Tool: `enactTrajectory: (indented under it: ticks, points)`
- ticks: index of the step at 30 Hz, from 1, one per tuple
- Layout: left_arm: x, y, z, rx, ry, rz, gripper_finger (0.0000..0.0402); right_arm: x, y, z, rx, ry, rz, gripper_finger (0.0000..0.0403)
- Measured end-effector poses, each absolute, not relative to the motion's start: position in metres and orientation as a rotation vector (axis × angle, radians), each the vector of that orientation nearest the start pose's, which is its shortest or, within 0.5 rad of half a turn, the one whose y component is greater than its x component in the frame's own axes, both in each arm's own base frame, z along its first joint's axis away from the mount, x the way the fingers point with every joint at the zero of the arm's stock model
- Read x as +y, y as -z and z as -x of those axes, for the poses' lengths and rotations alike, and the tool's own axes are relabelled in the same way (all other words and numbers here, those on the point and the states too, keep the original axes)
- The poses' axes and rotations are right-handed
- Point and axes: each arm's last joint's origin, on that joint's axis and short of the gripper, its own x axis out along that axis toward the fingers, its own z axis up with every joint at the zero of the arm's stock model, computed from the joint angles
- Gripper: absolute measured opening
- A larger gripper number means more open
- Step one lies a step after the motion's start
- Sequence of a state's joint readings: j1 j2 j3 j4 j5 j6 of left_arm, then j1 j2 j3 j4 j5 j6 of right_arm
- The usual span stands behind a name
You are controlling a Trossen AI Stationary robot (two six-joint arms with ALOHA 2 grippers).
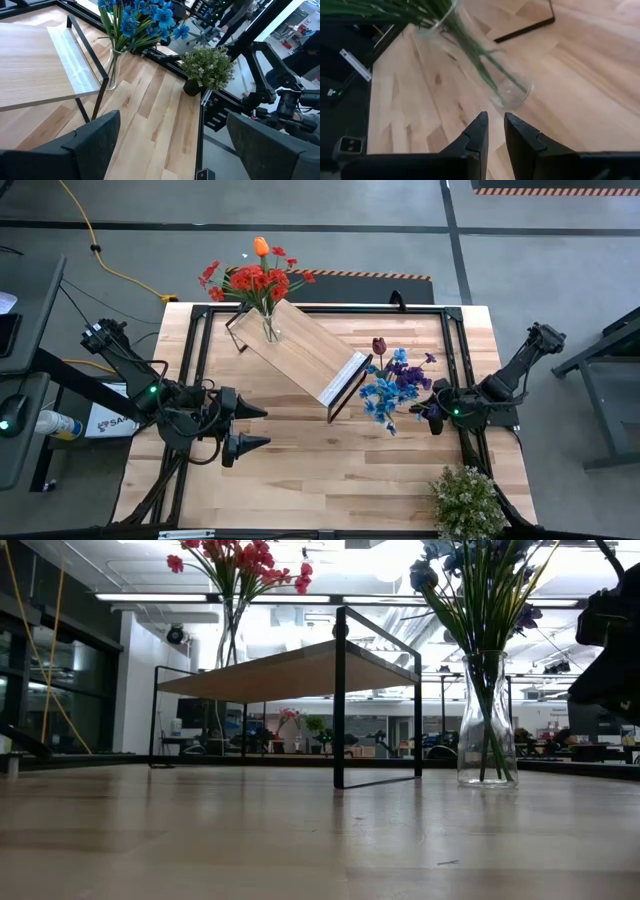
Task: Pick and place flowers into a vace then onto a shelf
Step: Put the transparent flower vase with flowers on the shelf
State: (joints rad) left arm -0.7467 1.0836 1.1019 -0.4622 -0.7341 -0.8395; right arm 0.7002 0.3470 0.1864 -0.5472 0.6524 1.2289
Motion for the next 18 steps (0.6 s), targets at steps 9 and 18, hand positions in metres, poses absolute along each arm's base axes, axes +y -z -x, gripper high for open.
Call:
enactTrajectory:
  ticks: [9, 18]
  points:
    - [-0.1358, -0.3629, -0.1753, 0.307, -0.123, 0.532, 0.0399, 0.0462, -0.1547, -0.082, 0.482, 0.282, -0.758, 0.0065]
    - [-0.1358, -0.3629, -0.1753, 0.307, -0.123, 0.534, 0.0399, 0.0434, -0.1598, -0.0843, 0.332, 0.371, -0.737, 0.0117]
